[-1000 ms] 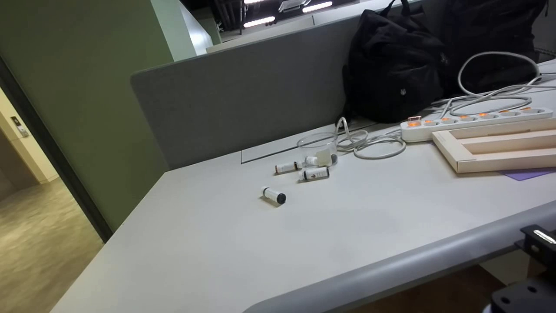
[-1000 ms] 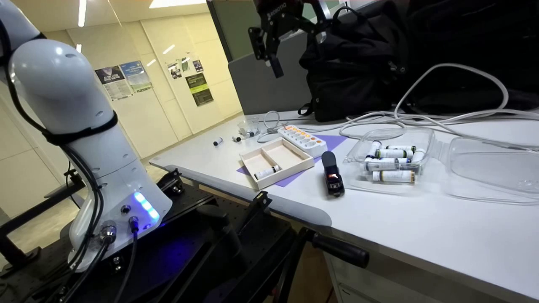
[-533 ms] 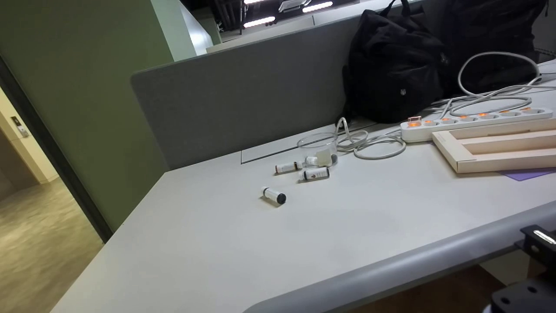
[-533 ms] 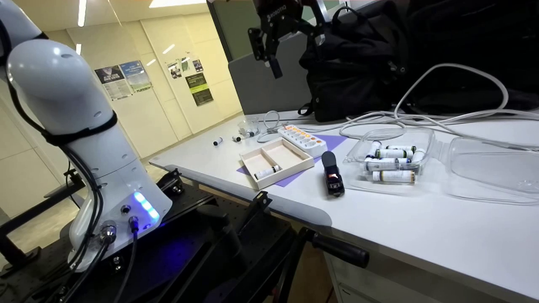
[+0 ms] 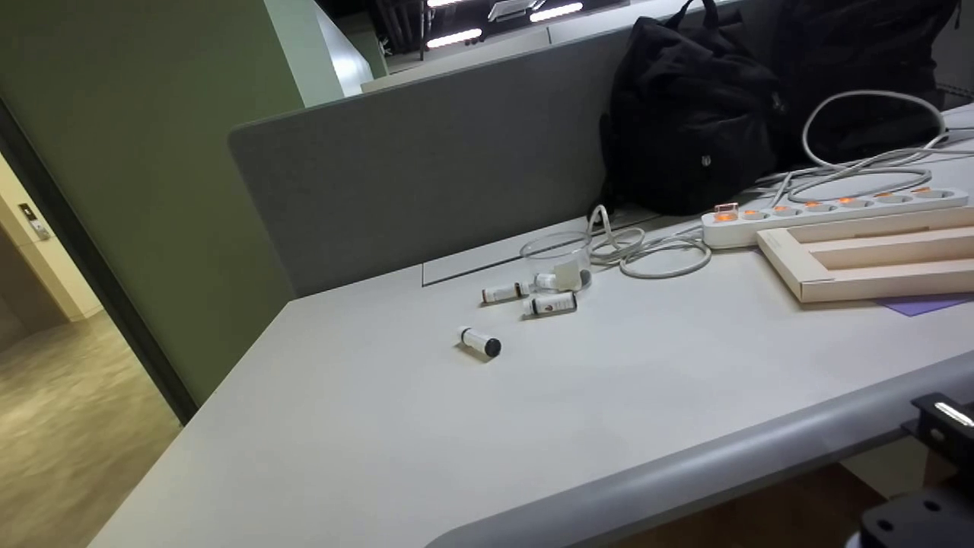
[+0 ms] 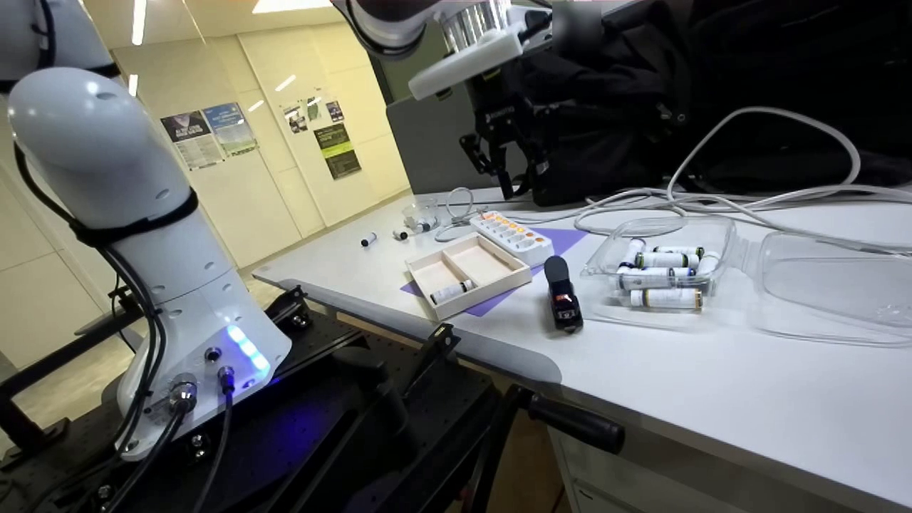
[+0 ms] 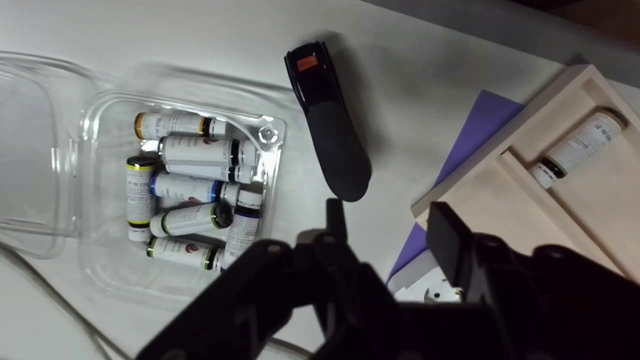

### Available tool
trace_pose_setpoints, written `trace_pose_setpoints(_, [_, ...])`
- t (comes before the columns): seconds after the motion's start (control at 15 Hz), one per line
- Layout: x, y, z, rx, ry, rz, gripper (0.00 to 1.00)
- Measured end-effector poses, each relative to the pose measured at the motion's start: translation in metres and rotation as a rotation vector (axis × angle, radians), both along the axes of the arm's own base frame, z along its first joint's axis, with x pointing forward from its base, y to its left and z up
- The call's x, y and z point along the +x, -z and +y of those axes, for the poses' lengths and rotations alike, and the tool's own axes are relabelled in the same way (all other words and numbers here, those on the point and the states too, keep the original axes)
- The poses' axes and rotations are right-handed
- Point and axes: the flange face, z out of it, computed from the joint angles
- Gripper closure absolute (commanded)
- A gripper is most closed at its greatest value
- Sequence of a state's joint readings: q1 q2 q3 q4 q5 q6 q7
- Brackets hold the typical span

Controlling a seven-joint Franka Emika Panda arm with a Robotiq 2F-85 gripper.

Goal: Press the stapler

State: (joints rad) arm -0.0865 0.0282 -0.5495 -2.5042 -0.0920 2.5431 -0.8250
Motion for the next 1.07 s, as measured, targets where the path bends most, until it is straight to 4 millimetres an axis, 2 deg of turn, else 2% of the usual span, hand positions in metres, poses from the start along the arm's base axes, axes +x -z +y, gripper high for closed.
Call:
trace_pose_setpoints(0.13, [0.006, 0.027, 0.000, -0.010, -0.022, 0.041, 0.95])
trace_pose_setpoints(0.27, [0.008, 0.048, -0.006, -0.022, -0.037, 0.074, 1.00])
trace_pose_setpoints(0.4, [0.009, 0.063, -0.017, -0.035, -0.044, 0.102, 1.00])
trace_pose_setpoints(0.67, [0.013, 0.079, -0.038, -0.053, -0.052, 0.129, 1.00])
trace_pose_setpoints(0.87, [0.021, 0.089, -0.041, -0.051, -0.059, 0.138, 1.00])
trace_pose_setpoints(1.07, [0.028, 0.098, -0.037, -0.037, -0.072, 0.140, 1.00])
